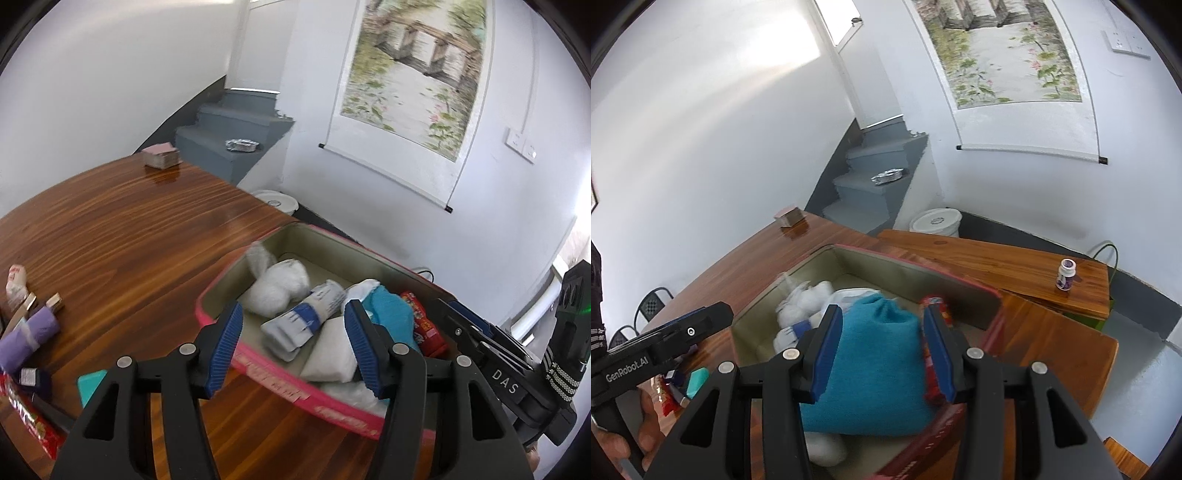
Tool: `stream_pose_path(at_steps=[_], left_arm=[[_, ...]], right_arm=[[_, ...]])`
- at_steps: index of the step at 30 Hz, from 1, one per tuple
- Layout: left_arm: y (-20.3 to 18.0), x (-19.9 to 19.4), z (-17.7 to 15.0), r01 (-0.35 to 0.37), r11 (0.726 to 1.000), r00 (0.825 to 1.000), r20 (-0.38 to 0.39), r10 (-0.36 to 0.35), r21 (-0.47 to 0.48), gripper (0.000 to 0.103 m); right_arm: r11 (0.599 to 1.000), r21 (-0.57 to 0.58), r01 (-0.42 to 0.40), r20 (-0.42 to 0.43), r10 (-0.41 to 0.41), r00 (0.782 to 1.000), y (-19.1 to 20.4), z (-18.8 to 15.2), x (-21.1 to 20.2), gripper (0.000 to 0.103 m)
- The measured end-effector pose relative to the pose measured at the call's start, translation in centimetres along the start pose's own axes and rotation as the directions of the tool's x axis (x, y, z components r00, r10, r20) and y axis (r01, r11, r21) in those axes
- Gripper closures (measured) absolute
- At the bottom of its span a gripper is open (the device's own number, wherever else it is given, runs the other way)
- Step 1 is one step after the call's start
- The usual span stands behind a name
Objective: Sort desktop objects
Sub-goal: 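Open both grippers to drop the white packet and red can into the tin, then move the left gripper to the pile and grasp the red snack bag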
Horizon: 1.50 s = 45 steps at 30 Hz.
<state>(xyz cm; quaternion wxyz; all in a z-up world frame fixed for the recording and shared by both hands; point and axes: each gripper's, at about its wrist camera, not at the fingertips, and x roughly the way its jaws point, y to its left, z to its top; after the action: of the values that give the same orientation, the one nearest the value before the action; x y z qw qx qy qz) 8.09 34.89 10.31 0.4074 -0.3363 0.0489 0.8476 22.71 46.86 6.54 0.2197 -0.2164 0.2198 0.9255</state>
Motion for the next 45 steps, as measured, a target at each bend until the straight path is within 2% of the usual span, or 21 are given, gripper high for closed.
stream_pose_path(at_steps=[2, 4, 10, 15, 20, 26, 30, 34, 45], left_arm=[[0.8, -0.5, -0.3, -0.011, 1.000, 1.000, 0.004, 0.011, -0.017, 0.042], [1.7, -1.0, -0.5, -0.022, 0.999, 1.000, 0.009, 0.023, -0.033, 0.042], [4.4, -2.3, -0.8, -0.062, 0.994, 0.998, 0.018, 0.064, -0.087, 0.042], [6.9, -3.6, -1.4, -0.130, 0.985, 0.991, 0.020, 0.133, -0.117, 0.042], [10.0, -4.8, -2.7, -0.225, 0.961, 0.974, -0.002, 0.228, -0.161, 0.042], [14.4, -6.4, -4.7, -0.315, 0.911, 0.948, -0.044, 0.315, -0.267, 0.042], [16.5, -7.3, -5.9, -0.385, 0.872, 0.921, -0.067, 0.383, -0.302, 0.042], [17.9, -7.8, -6.6, -0.410, 0.849, 0.910, -0.088, 0.404, -0.335, 0.042], [19.6, -6.8, -8.3, -0.459, 0.816, 0.888, -0.154, 0.433, -0.351, 0.042]], right_arm=[[1.000, -0.009, -0.008, 0.005, 0.008, 1.000, 0.7, -0.1, -0.1, 0.043], [1.000, -0.023, -0.013, 0.014, 0.013, 1.000, 1.5, -0.2, -0.4, 0.031], [0.996, -0.078, -0.052, 0.012, 0.053, 0.999, 4.3, -0.6, -0.5, 0.025], [0.990, -0.113, -0.090, -0.015, 0.089, 0.996, 6.4, -1.3, -0.2, 0.024], [0.982, -0.139, -0.127, -0.048, 0.122, 0.991, 8.2, -2.3, 0.2, 0.024], [0.970, -0.169, -0.176, -0.080, 0.164, 0.983, 10.1, -3.4, 0.3, 0.023], [0.958, -0.194, -0.210, -0.109, 0.192, 0.975, 11.2, -4.3, 0.5, 0.023], [0.948, -0.212, -0.239, -0.143, 0.212, 0.967, 12.4, -5.3, 0.8, 0.023], [0.936, -0.226, -0.270, -0.185, 0.231, 0.955, 13.6, -6.6, 1.1, 0.023]])
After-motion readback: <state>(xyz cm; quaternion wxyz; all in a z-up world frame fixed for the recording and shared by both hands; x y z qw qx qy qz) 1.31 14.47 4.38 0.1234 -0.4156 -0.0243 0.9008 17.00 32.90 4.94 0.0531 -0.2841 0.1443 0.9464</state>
